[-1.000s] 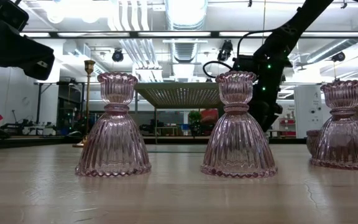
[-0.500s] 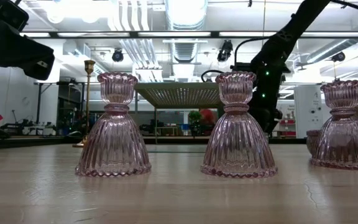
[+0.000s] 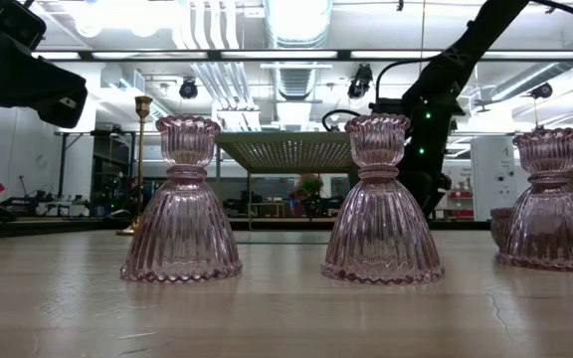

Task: Pick & Place candle stick holders
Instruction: Put the green scented candle on the shelf

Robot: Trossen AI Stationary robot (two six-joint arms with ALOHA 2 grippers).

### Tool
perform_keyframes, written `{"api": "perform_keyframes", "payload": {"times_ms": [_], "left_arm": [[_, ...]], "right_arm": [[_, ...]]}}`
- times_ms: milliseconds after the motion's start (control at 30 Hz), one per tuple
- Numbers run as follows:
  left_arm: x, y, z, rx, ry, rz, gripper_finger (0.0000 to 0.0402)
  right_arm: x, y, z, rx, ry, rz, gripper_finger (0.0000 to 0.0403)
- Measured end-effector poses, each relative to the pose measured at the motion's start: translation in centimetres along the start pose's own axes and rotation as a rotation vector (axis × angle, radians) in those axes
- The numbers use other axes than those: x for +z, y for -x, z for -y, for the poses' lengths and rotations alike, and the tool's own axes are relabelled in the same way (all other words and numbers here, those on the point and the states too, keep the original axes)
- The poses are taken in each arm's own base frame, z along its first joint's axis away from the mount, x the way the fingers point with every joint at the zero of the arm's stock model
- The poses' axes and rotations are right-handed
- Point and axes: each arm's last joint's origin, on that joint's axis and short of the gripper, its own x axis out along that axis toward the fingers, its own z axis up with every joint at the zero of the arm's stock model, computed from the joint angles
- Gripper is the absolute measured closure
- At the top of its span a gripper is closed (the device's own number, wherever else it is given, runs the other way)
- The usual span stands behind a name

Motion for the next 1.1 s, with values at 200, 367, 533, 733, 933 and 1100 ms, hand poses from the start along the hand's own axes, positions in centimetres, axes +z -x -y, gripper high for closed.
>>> {"api": "perform_keyframes", "payload": {"times_ms": [200,367,533,733,933,1100], "left_arm": [[0.0,0.0,0.0,0.000,0.000,0.000,0.0381],[0.0,0.0,0.0,0.000,0.000,0.000,0.0380],[0.0,0.0,0.0,0.000,0.000,0.000,0.0381],[0.0,0.0,0.0,0.000,0.000,0.000,0.0380],[0.0,0.0,0.0,0.000,0.000,0.000,0.0381],[0.0,0.0,0.0,0.000,0.000,0.000,0.0380]], "right_arm": [[0.2,0.1,0.0,-0.008,-0.004,0.024,0.0102],[0.9,0.7,-0.1,-0.005,-0.001,0.049,0.0074],[1.3,1.0,-0.3,-0.001,0.002,0.083,0.0052],[1.4,1.0,-0.3,0.000,0.001,0.100,0.0042],[1.7,1.0,-0.3,0.002,-0.002,0.130,0.0055],[1.6,0.9,-0.3,0.001,-0.001,0.117,0.0076]]}}
